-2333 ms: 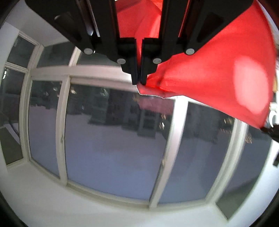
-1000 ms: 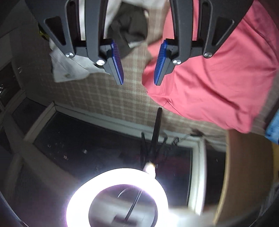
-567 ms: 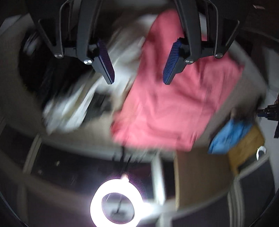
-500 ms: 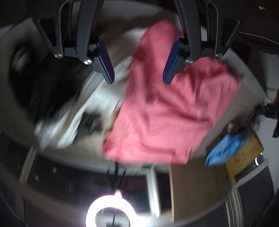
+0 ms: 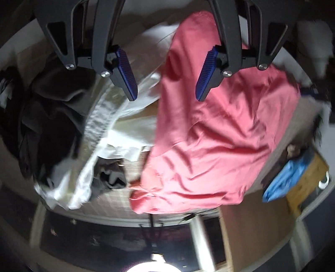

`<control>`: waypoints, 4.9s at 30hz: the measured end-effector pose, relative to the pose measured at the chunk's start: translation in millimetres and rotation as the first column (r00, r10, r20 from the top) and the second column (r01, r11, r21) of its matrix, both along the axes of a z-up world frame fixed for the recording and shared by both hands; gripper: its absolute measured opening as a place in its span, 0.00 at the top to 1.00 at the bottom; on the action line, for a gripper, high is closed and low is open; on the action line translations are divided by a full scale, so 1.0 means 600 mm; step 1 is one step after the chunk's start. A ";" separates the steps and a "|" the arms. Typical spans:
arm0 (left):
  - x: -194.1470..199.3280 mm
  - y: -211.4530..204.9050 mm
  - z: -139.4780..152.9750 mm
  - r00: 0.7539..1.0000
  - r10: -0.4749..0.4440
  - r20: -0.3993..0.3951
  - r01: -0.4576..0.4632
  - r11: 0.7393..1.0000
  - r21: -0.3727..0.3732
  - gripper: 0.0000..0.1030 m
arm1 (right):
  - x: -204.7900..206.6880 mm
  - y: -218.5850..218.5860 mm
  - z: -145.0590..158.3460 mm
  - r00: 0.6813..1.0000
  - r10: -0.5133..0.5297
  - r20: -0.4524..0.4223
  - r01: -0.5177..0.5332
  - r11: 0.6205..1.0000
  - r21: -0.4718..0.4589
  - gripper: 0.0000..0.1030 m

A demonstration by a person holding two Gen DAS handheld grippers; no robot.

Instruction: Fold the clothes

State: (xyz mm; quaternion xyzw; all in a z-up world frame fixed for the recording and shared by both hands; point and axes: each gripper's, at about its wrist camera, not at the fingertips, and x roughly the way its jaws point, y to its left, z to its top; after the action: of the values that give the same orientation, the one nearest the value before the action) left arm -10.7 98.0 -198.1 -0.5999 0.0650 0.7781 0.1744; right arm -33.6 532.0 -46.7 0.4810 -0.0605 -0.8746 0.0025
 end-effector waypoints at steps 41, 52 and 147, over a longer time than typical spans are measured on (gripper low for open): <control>0.014 -0.006 0.036 1.000 -0.005 -0.004 0.005 1.000 -0.011 0.92 | 0.140 0.100 0.066 0.998 -0.055 0.033 0.048 0.982 0.182 0.45; 0.027 0.005 -0.010 1.000 -0.020 0.011 0.021 0.997 -0.076 0.82 | 0.133 -0.070 -0.088 0.970 0.192 0.147 -0.205 0.976 0.078 0.45; 0.039 -0.094 0.009 0.996 0.081 -0.040 -0.082 0.997 -0.017 0.97 | 0.136 -0.090 -0.068 0.897 0.254 0.362 -0.353 0.904 0.242 0.97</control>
State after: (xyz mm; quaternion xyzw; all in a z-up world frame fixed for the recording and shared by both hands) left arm 13.0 41.4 -192.8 -0.5883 0.0512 0.7955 0.1357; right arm 48.1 478.1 -87.7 0.6151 0.1510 -0.7717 0.0571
